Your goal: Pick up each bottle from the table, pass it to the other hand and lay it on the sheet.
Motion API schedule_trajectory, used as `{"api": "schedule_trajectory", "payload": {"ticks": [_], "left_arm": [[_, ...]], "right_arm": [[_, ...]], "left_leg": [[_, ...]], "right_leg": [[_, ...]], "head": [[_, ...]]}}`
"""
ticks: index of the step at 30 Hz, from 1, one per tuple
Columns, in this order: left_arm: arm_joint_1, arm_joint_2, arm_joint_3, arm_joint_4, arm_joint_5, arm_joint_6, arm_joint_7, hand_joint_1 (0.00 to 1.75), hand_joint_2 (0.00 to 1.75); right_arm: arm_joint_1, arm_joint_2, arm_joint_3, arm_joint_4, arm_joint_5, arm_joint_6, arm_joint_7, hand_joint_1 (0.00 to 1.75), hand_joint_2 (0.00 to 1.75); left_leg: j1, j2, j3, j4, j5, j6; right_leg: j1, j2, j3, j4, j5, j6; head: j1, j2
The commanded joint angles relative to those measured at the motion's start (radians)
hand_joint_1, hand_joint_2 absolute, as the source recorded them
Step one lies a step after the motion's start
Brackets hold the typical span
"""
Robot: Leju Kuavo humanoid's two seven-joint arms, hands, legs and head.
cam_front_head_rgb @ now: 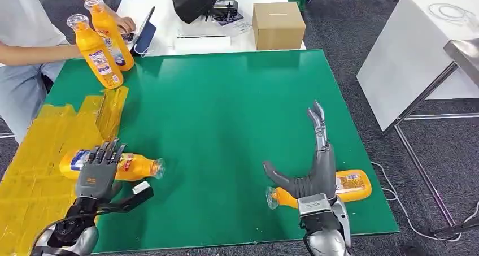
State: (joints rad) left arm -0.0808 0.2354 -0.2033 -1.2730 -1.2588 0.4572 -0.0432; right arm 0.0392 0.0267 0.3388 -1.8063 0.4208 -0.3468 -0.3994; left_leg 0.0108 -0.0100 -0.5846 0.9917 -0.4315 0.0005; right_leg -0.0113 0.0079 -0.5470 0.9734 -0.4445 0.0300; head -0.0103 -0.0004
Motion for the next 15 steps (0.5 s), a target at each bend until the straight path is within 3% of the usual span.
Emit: {"api": "schedule_trajectory", "payload": {"ticks": [1,8,15], "left_arm": [[0.107,-0.026,0.121,-0.216,-0.016,0.114,-0.067,0.0,1.75],[0.106,-0.053,0.141,-0.237,-0.223,0.17,0.043,0.0,1.75],[0.117,-0.051,0.143,-0.27,-0.23,0.175,0.054,0.0,1.75]], "right_arm": [[-0.011,-0.02,-0.015,0.058,-0.019,-0.012,-0.01,0.0,1.75],[0.013,-0.015,-0.026,0.048,-0.003,-0.016,0.001,0.0,1.75],[0.024,-0.018,-0.032,0.043,0.005,-0.019,0.003,0.0,1.75]], "left_leg": [[0.001,0.004,0.003,0.001,-0.003,0.001],[0.001,0.0,0.001,-0.001,-0.001,0.0],[0.0,0.0,0.002,-0.001,-0.001,0.0]], "right_leg": [[0.002,0.003,0.003,-0.001,-0.001,-0.001],[0.001,-0.001,0.001,-0.002,-0.001,-0.001],[0.001,-0.001,0.001,-0.002,-0.001,-0.001]], "head": [[0.0,0.0],[0.0,0.0],[0.001,0.0]]}}
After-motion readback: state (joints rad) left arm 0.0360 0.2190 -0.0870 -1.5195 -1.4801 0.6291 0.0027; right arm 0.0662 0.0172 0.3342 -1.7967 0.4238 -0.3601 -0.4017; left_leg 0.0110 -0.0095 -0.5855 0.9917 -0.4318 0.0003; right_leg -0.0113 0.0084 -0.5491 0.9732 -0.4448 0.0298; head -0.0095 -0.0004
